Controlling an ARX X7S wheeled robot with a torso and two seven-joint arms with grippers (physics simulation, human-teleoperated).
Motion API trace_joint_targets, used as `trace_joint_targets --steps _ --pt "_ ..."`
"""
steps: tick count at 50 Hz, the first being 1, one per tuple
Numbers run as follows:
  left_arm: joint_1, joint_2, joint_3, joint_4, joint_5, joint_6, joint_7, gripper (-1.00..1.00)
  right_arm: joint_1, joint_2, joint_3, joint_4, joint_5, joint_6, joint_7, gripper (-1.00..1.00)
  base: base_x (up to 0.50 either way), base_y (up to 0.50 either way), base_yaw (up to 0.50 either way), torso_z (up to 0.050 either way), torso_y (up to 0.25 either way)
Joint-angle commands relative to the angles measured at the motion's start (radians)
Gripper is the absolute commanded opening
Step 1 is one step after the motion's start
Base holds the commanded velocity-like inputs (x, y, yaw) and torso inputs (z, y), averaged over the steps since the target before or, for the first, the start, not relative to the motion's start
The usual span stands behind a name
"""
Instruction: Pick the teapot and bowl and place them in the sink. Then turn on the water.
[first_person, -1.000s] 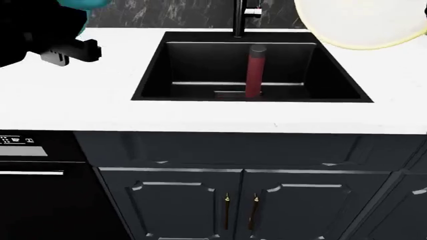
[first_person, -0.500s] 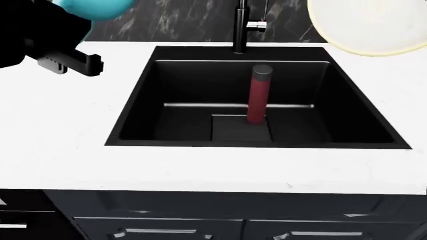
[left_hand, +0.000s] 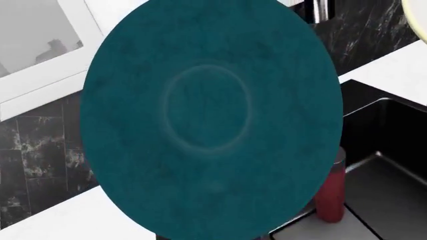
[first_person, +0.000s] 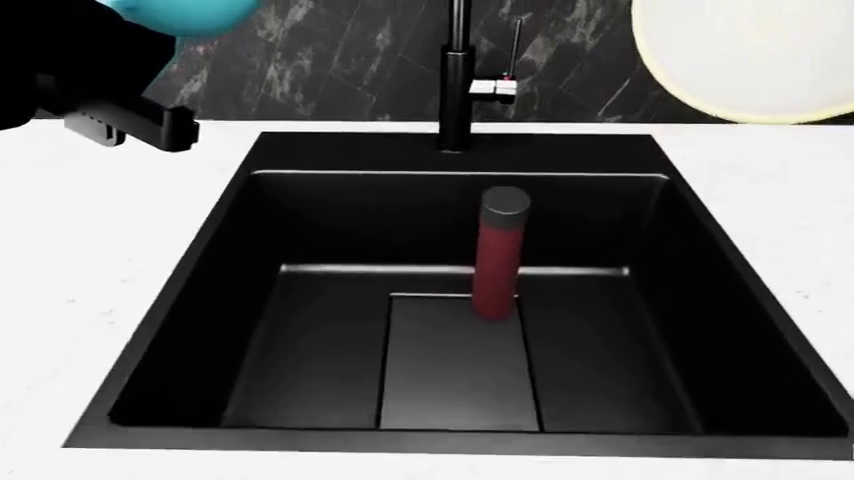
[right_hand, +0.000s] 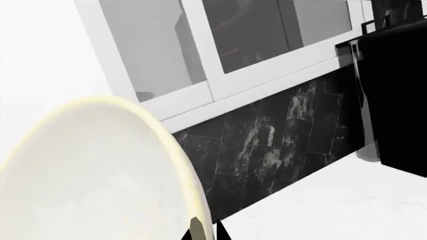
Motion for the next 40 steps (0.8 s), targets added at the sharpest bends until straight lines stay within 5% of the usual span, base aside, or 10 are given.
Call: trace_joint_targets --steps 1,17,24,29,40 --pt "-0.026 -0.014 -0.019 -0.002 0.031 0.002 -0.017 -1.0 0.015 0.0 -0.003 0.0 -0.01 0.005 -0.003 -1.0 -0.5 0.16 0.0 0.0 0.0" --pt "-0.048 -0.038 0.012 -0.001 -0.028 -0.016 -0.058 -1.0 0.032 0.006 -0.015 -0.01 0.029 0.041 0.001 -1.0 -0.22 0.04 0.0 0.001 0.003" --pt "-0.115 -0.046 0.151 -0.054 -0.161 -0.114 -0.157 -1.0 0.09 0.045 -0.079 -0.005 0.068 0.153 -0.035 -1.0 0.0 0.0 0.0 0.0 0.001" --pt "-0.132 -0.017 0.262 -0.086 -0.228 -0.175 -0.2 -1.0 0.154 0.077 -0.126 0.014 0.047 0.221 -0.083 -1.0 0.0 0.0 0.0 0.0 0.0" --pt "-0.071 0.108 0.319 -0.143 -0.165 -0.247 -0.138 -1.0 0.199 0.107 -0.146 0.034 0.015 0.245 -0.136 -1.0 0.0 0.0 0.0 0.001 0.002"
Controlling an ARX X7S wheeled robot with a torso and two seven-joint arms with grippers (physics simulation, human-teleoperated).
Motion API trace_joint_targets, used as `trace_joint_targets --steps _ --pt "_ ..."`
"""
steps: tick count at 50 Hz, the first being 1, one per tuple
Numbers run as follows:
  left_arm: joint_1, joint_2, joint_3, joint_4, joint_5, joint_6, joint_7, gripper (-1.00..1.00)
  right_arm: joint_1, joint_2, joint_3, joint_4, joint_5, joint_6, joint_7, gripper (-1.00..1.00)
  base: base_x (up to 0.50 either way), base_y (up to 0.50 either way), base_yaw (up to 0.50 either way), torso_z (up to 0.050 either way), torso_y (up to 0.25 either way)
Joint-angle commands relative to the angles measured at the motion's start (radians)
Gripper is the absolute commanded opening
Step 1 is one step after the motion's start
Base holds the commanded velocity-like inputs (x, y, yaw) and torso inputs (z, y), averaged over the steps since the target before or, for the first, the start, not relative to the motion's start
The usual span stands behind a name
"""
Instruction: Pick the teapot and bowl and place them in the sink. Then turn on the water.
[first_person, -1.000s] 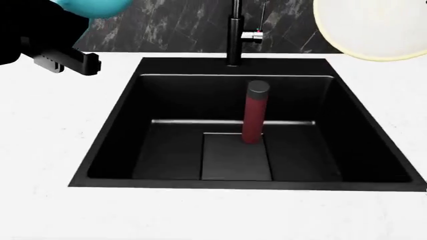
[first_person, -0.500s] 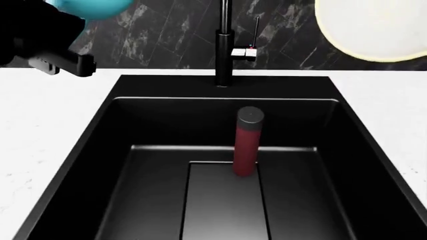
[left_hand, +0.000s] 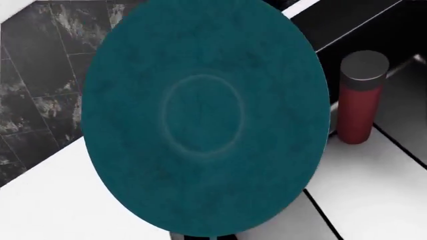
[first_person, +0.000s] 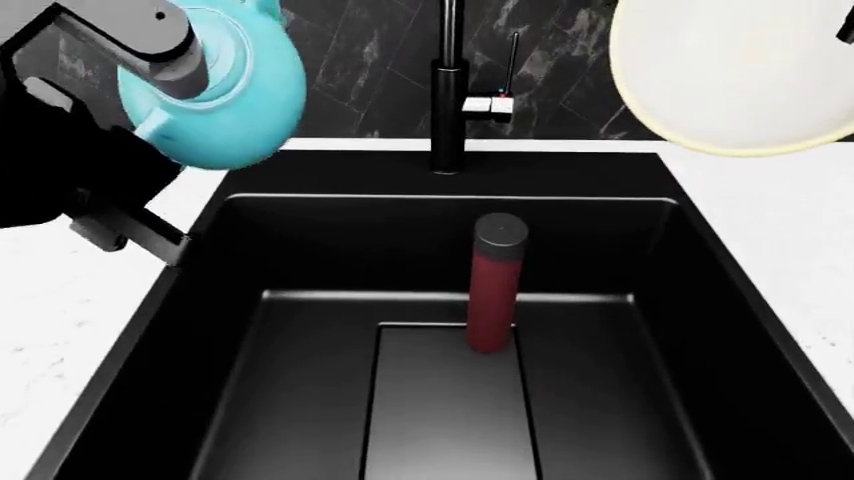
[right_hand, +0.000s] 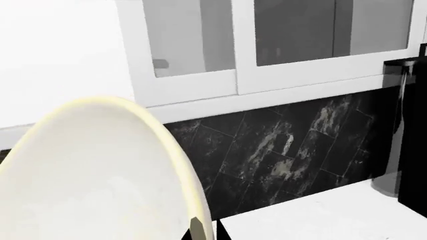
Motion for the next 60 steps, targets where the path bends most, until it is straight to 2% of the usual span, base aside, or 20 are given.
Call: trace_joint_targets --steps 1,10,18,34,47,60 --pt "0.005 0.094 0.069 -0.063 0.048 -0.083 0.008 -1.0 0.053 0.033 -0.026 0.017 -0.029 0.044 -0.055 -1.0 0.0 0.0 0.0 0.0 0.0" --pt "0.061 0.167 0.092 -0.093 0.159 -0.12 0.093 -1.0 0.052 0.019 -0.017 0.017 -0.029 0.024 -0.034 -1.0 0.0 0.0 0.0 0.001 0.002" --pt "0.117 0.24 0.112 -0.1 0.356 -0.116 0.268 -1.0 0.038 0.019 -0.005 0.016 -0.026 0.005 -0.035 -1.0 0.0 0.0 0.0 0.0 0.001" --pt "0.191 0.291 0.186 -0.096 0.569 -0.095 0.464 -1.0 0.003 0.042 0.014 0.001 -0.011 -0.009 -0.051 -1.0 0.0 0.0 0.0 0.001 0.002" --pt "0.219 0.374 0.315 -0.119 0.836 -0.064 0.715 -1.0 -0.02 0.041 0.011 -0.003 -0.02 -0.023 -0.07 -1.0 0.0 0.0 0.0 0.001 0.002" --pt "0.27 0.46 0.474 -0.199 1.064 0.053 0.943 -1.0 -0.056 0.053 0.019 -0.008 -0.021 -0.039 -0.088 -1.0 0.0 0.0 0.0 0.001 0.002"
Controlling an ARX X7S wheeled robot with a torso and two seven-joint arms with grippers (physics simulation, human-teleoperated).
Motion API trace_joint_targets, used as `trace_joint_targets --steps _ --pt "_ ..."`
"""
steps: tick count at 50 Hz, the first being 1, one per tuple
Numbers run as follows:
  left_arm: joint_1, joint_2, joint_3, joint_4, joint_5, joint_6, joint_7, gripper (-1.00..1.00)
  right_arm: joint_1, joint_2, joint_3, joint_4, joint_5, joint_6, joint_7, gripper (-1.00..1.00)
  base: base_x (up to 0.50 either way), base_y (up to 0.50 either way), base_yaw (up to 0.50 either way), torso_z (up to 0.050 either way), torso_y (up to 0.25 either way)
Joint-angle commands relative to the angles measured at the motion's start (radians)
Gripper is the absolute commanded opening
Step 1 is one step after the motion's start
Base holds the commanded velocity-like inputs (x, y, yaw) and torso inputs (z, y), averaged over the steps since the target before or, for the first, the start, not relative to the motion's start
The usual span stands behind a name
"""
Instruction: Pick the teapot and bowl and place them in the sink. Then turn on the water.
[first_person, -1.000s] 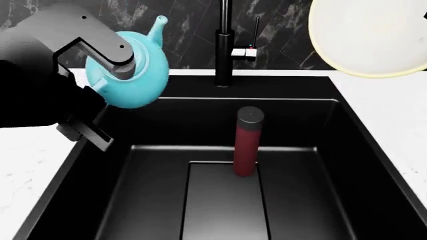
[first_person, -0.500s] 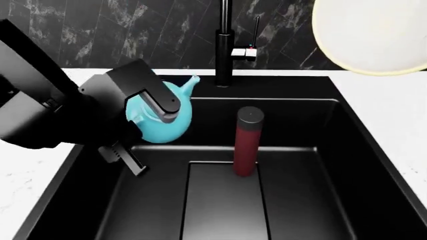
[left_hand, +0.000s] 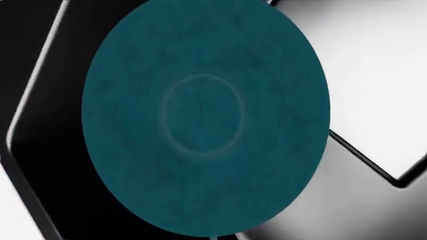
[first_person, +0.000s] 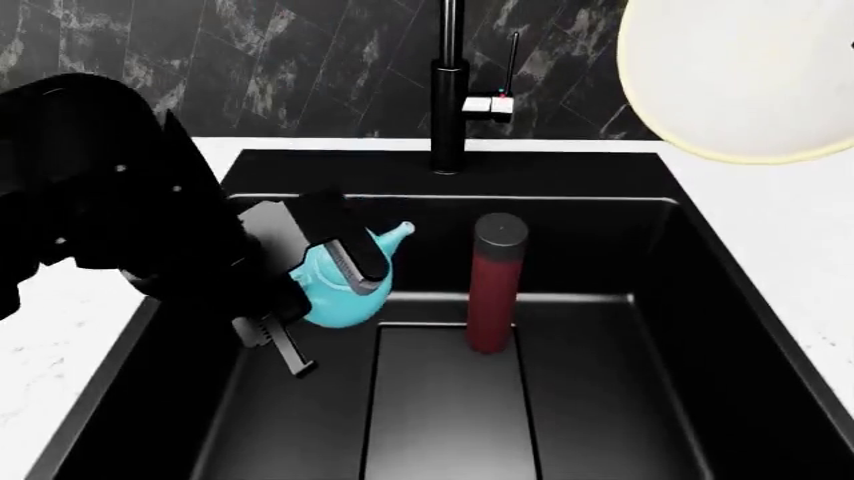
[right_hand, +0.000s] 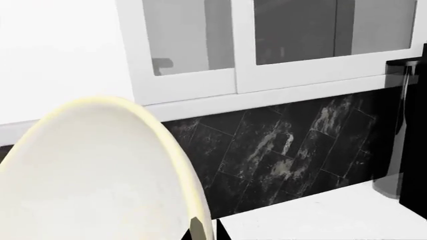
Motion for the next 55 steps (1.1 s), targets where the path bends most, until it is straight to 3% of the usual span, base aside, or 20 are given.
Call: trace_joint_targets --steps 1,14,24,29,34,48,55 --pt "0.026 0.072 0.111 -0.065 0.245 0.084 0.173 -1.0 -0.027 0.007 0.013 -0.009 -0.012 -0.016 -0.015 -1.0 0.0 0.0 0.0 0.0 0.0" --pt "0.074 0.172 0.273 -0.239 0.431 0.217 0.394 -1.0 -0.044 0.012 0.014 -0.009 -0.013 -0.023 -0.028 -1.0 0.0 0.0 0.0 0.001 0.002" --pt "0.116 0.297 0.463 -0.5 0.637 0.457 0.749 -1.0 -0.103 0.036 0.01 0.006 -0.045 -0.044 -0.092 -1.0 0.0 0.0 0.0 0.0 0.002" --pt "0.1 0.319 0.552 -0.559 0.72 0.609 0.98 -1.0 -0.127 0.044 0.005 0.016 -0.067 -0.055 -0.12 -1.0 0.0 0.0 0.0 0.002 0.0" --pt "0.123 0.338 0.583 -0.637 0.76 0.717 1.107 -1.0 -0.146 0.018 -0.02 0.033 -0.102 -0.072 -0.133 -1.0 0.0 0.0 0.0 0.0 0.002" --pt "0.289 0.436 0.61 -0.932 0.865 1.014 1.255 -1.0 -0.18 0.002 -0.042 0.048 -0.134 -0.091 -0.162 -1.0 0.0 0.0 0.0 0.001 0.001" --pt "0.335 0.491 0.634 -1.085 0.922 1.07 1.303 -1.0 -0.192 0.004 -0.036 0.046 -0.132 -0.101 -0.168 -1.0 0.0 0.0 0.0 0.0 -0.095"
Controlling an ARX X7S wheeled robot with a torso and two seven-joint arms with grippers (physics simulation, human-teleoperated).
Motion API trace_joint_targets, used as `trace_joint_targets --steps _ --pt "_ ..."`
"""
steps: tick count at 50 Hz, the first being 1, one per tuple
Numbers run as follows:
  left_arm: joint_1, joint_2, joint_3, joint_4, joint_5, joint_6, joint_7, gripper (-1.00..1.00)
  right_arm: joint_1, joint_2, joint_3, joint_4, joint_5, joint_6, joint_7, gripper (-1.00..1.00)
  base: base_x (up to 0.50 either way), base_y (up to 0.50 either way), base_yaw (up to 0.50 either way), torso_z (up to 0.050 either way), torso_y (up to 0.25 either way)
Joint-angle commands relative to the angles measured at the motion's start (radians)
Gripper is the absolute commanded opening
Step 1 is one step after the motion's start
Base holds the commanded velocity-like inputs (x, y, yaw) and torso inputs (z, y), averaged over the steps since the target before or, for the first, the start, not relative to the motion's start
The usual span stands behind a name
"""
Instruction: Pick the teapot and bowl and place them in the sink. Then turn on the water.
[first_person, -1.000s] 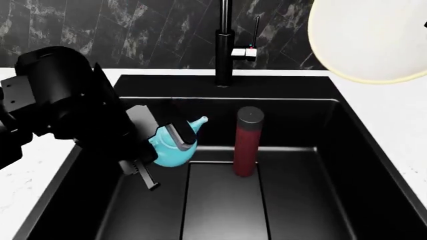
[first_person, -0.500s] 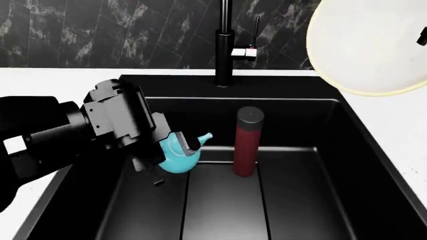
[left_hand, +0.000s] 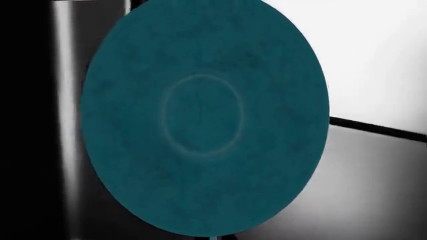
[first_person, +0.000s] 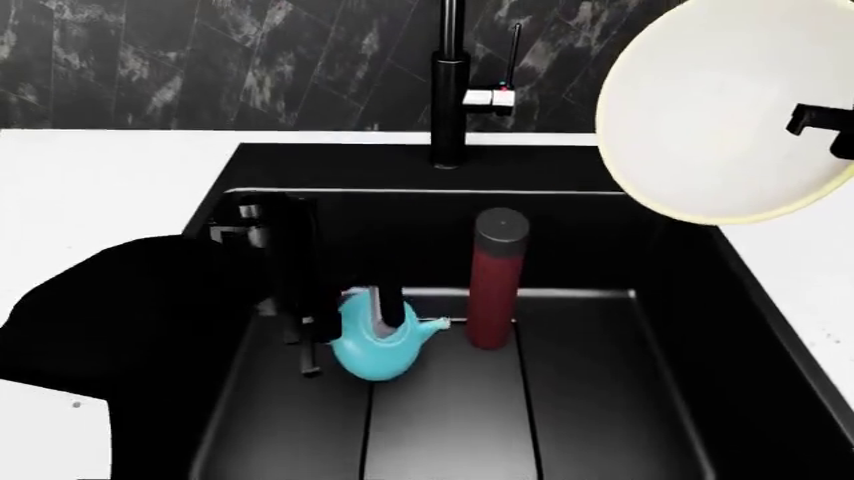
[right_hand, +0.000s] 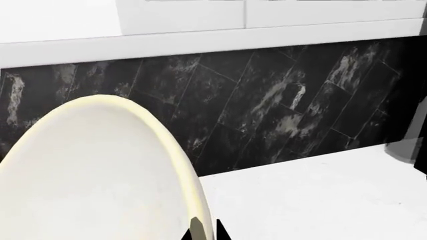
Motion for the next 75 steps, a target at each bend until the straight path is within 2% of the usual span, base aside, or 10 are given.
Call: trace_joint_targets --steps 1,13,26,27,38,48,54,63,70,75 --pt "0.067 0.075 0.032 -0.215 0.103 0.151 0.103 -1.0 -0.017 -0.004 0.003 0.004 -0.022 -0.017 -0.02 -1.0 0.0 0.0 0.0 0.0 -0.178" --pt "0.041 0.038 0.017 -0.115 0.097 0.092 0.087 -1.0 -0.004 0.0 0.009 -0.008 -0.009 -0.011 -0.021 -1.0 0.0 0.0 0.0 0.0 -0.175" --pt "0.035 0.024 0.003 -0.071 0.091 0.063 0.078 -1.0 -0.002 -0.005 0.007 -0.007 -0.009 -0.011 -0.019 -1.0 0.0 0.0 0.0 0.0 0.0" --pt "0.035 0.023 0.002 -0.071 0.091 0.063 0.078 1.0 -0.002 -0.006 0.006 -0.006 -0.009 -0.012 -0.019 -1.0 0.0 0.0 0.0 0.0 0.0" --pt "-0.032 -0.012 -0.014 0.05 0.067 -0.026 0.054 1.0 0.007 -0.011 0.003 -0.011 -0.006 -0.007 -0.013 -1.0 0.0 -0.01 0.0 0.0 0.0" --pt "-0.175 -0.122 -0.041 0.328 0.005 -0.183 -0.021 1.0 0.05 0.006 0.005 -0.001 0.005 0.018 -0.029 -1.0 0.0 0.0 0.0 0.0 0.0" --pt "-0.273 -0.193 -0.043 0.499 -0.033 -0.297 -0.063 1.0 0.09 -0.018 -0.008 -0.009 0.014 0.039 -0.003 -1.0 0.0 0.0 0.0 0.0 0.0" --pt "-0.386 -0.251 -0.074 0.657 -0.104 -0.425 -0.092 1.0 0.122 -0.032 -0.025 -0.018 0.014 0.06 0.012 -1.0 0.0 0.0 0.0 0.0 0.0" --pt "-0.453 -0.306 -0.177 0.762 -0.224 -0.542 -0.173 1.0 0.12 -0.017 -0.042 -0.021 -0.003 0.07 -0.005 -1.0 0.0 0.0 0.0 0.0 0.0" --pt "-0.503 -0.346 -0.311 0.801 -0.374 -0.653 -0.265 1.0 0.126 -0.005 -0.065 -0.045 -0.012 0.097 -0.016 -1.0 0.0 0.0 0.0 0.0 0.0"
